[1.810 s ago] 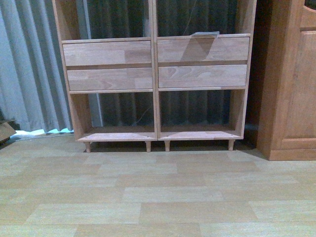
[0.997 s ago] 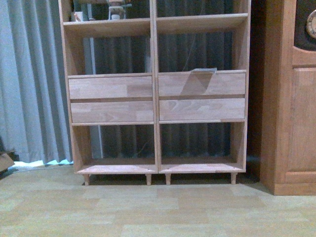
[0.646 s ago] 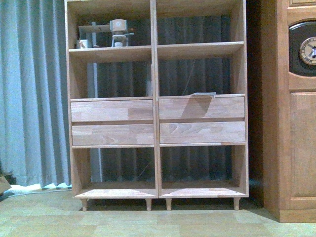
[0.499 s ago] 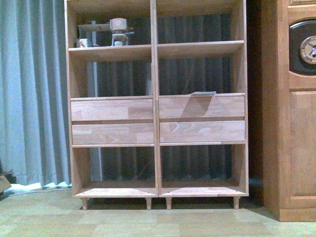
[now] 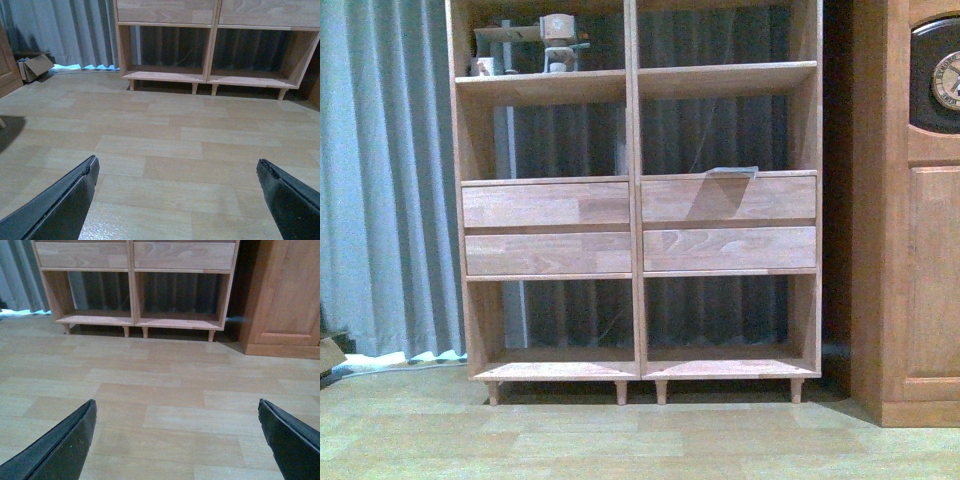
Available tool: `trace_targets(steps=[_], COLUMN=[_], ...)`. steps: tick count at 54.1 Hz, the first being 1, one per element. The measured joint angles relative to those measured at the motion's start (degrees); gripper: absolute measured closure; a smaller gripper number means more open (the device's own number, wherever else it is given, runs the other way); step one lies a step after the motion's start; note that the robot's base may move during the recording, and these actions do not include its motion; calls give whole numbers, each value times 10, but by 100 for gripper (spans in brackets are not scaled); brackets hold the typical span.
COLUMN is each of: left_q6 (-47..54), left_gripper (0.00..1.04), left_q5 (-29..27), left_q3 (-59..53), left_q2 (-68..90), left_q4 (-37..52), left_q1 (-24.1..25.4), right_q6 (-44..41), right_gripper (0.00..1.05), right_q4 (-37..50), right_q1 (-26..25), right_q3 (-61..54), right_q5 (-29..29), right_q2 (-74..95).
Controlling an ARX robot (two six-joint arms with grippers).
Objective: Organize books on shelf
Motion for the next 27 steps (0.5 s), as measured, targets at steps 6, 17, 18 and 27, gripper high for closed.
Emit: trace_targets(steps=[6,17,18,27], left_q6=[0,0,0,0], left_gripper=[7,7,7,7], left_q5=[0,0,0,0], left_q3=[0,0,0,0], left_q2=[0,0,0,0], left_q4=[0,0,0,0], left_q1=[0,0,0,0], right_q6=[0,0,0,0], right_gripper=[7,7,7,7], right_q4=[0,0,0,0], right_q1=[0,0,0,0], right_q3=[0,0,0,0], right_q5=[0,0,0,0], right_q2=[0,0,0,0])
